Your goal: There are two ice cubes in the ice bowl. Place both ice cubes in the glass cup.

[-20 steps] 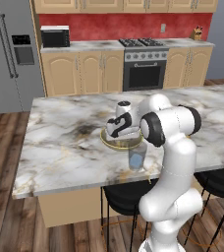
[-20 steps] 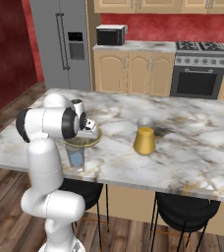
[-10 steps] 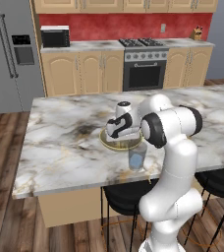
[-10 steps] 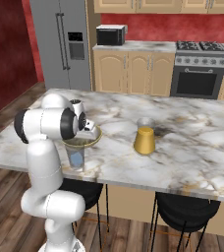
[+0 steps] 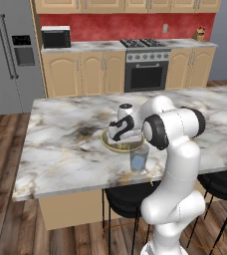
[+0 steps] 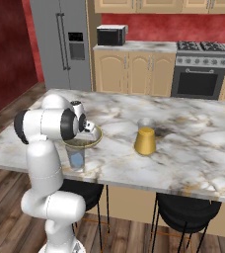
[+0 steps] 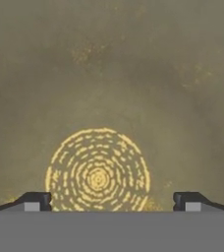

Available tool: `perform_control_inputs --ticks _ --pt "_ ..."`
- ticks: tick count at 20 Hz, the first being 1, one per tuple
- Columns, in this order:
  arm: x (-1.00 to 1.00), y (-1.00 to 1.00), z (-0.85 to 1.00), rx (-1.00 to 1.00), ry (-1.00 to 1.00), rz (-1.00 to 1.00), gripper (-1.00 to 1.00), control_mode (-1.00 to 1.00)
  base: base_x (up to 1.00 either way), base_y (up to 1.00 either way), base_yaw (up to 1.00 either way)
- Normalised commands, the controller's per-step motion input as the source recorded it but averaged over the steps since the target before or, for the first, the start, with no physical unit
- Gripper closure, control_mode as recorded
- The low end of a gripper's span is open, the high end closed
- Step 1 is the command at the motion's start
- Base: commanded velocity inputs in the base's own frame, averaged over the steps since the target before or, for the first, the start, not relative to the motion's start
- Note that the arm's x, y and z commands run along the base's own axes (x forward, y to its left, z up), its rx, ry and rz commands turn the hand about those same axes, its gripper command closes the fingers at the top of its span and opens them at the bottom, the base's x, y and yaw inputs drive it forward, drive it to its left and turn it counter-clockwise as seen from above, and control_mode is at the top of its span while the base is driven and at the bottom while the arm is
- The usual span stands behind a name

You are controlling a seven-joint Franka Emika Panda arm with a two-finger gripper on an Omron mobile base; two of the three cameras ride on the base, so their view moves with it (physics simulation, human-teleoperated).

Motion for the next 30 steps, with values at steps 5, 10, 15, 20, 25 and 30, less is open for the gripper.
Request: perform_control_inputs --ticks 5,10,15,20,25,30 --pt "-0.21 0.00 -0.07 0.00 0.02 0.00 1.00 -1.00 0.00 0.00 0.00" --pt "-0.35 0.00 0.01 0.00 0.01 0.00 1.00 -1.00 0.00 0.00 0.00" --pt "0.01 0.00 0.54 0.00 -0.02 -0.03 1.00 -1.00 0.00 0.00 0.00" --pt "0.24 0.00 0.86 0.00 -0.04 -0.05 1.00 -1.00 0.00 0.00 0.00" --pt "-0.25 -0.03 0.79 0.00 0.00 -0.04 1.00 -1.00 0.00 0.00 0.00" --pt "-0.85 -0.18 0.35 0.00 0.00 -0.03 1.00 -1.00 0.00 0.00 0.00"
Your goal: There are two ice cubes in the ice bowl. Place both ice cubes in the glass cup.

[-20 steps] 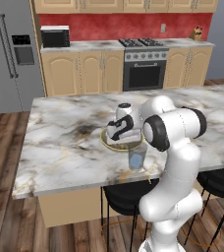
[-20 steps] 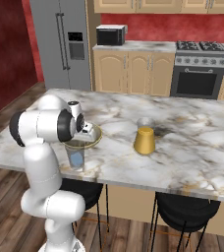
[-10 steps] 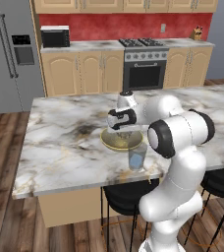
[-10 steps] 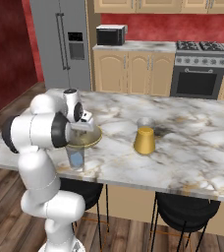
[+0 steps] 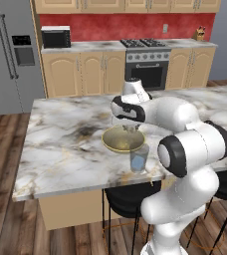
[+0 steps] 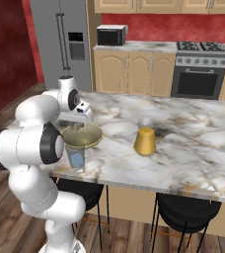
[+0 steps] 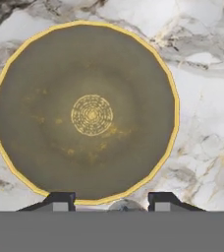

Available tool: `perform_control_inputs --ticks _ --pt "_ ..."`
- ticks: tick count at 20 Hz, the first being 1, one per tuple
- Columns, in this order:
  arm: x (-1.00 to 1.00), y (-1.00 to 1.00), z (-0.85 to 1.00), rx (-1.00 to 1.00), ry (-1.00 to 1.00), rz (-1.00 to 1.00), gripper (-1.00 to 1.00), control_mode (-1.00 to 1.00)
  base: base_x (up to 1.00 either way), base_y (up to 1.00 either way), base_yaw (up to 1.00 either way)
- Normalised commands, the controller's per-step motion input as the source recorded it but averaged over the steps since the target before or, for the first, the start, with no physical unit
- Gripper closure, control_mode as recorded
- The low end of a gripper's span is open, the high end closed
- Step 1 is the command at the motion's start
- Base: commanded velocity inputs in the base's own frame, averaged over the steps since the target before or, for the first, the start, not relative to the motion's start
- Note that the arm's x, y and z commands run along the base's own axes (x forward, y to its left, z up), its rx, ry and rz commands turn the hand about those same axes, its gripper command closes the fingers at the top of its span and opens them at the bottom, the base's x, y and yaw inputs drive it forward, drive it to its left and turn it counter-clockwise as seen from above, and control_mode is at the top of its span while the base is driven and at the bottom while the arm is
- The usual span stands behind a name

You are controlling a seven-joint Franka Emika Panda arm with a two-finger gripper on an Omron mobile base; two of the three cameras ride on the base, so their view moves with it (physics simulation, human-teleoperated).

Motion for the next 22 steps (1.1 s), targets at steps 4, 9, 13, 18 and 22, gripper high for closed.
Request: perform_control_inputs --ticks 4,9,13,18,22 --pt "-0.99 -0.35 0.07 0.03 0.00 -0.06 1.00 -1.00 0.00 0.00 0.00" --pt "-0.71 -0.13 0.12 0.07 0.00 -0.04 1.00 -1.00 0.00 0.00 0.00" --pt "-0.45 0.00 0.14 0.05 0.00 -0.01 1.00 -1.00 0.00 0.00 0.00" --pt "-0.17 0.00 0.00 0.00 0.00 0.00 1.00 -1.00 0.00 0.00 0.00" --pt "0.00 0.00 -0.02 0.00 0.00 0.00 1.00 -1.00 0.00 0.00 0.00"
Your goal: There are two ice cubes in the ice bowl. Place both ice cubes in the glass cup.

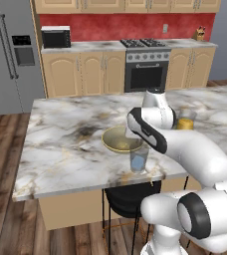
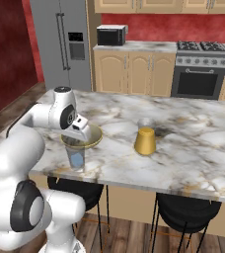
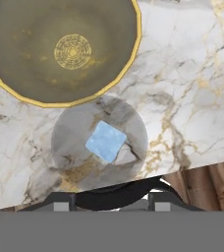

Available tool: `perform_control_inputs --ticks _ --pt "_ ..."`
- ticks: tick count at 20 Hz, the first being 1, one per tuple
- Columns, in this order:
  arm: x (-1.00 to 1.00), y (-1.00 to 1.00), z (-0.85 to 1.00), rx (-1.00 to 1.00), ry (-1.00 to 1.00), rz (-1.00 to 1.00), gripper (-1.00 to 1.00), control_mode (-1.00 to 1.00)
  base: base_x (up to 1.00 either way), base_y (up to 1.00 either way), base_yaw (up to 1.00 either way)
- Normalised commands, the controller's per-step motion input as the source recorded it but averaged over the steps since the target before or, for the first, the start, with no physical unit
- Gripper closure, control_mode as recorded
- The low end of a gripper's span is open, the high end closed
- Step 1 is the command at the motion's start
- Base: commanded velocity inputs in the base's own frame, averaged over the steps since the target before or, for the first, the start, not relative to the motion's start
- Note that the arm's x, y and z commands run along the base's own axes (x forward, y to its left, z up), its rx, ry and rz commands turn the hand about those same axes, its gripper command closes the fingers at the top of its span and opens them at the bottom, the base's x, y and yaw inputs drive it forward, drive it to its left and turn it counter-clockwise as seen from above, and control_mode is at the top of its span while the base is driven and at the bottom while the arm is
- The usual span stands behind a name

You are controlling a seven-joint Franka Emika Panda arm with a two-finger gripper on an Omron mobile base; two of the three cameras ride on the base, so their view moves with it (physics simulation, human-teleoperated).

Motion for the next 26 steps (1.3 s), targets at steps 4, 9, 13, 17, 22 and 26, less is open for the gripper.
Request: perform_control_inputs --ticks 4,9,13,17,22,26 --pt "0.01 0.00 0.00 0.00 0.00 0.00 1.00 -1.00 0.00 0.00 0.00" --pt "0.09 0.00 0.00 0.00 0.00 0.00 1.00 -1.00 0.00 0.00 0.00" --pt "0.21 0.00 0.00 0.00 0.00 0.00 1.00 -1.00 0.00 0.00 0.00" --pt "0.26 0.00 0.00 0.00 0.00 0.00 1.00 -1.00 0.00 0.00 0.00" --pt "0.02 0.00 -0.01 0.00 0.00 0.00 1.00 -1.00 0.00 0.00 0.00" --pt "0.00 0.00 -0.04 0.00 0.00 0.00 1.00 -1.00 0.00 0.00 0.00"
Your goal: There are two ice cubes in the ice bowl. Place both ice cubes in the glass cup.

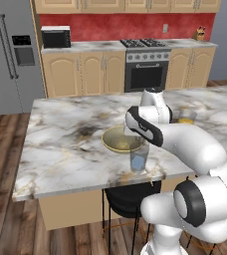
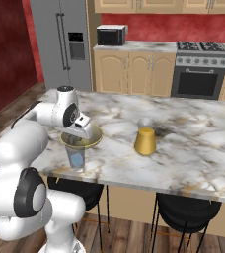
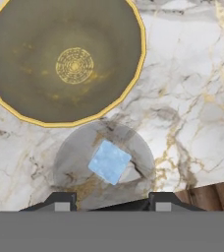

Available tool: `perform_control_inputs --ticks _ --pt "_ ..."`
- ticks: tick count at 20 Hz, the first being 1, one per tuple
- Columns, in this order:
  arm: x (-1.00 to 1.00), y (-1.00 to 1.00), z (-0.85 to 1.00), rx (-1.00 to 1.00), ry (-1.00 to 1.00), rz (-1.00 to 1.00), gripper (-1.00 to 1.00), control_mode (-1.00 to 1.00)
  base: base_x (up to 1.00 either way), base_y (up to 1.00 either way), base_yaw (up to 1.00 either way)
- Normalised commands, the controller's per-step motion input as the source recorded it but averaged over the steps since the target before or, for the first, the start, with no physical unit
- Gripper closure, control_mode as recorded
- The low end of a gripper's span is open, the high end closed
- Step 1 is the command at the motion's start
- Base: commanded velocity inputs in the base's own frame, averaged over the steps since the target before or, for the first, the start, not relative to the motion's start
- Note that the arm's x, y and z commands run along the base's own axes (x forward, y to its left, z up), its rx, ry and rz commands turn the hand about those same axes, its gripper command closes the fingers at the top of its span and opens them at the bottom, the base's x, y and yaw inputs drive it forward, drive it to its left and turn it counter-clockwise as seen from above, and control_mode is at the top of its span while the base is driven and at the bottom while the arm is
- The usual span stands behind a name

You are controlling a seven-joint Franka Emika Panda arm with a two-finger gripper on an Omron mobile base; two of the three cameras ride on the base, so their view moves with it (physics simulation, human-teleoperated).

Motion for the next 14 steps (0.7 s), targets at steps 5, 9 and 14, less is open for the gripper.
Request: perform_control_inputs --ticks 5,9,14 --pt "0.00 0.00 -0.02 0.00 0.00 0.00 1.00 -1.00 0.00 0.00 0.00" --pt "0.00 0.00 -0.10 0.00 0.00 0.00 1.00 -1.00 0.00 0.00 0.00" --pt "0.00 0.01 -0.15 0.00 0.00 0.00 1.00 -1.00 0.00 0.00 0.00"
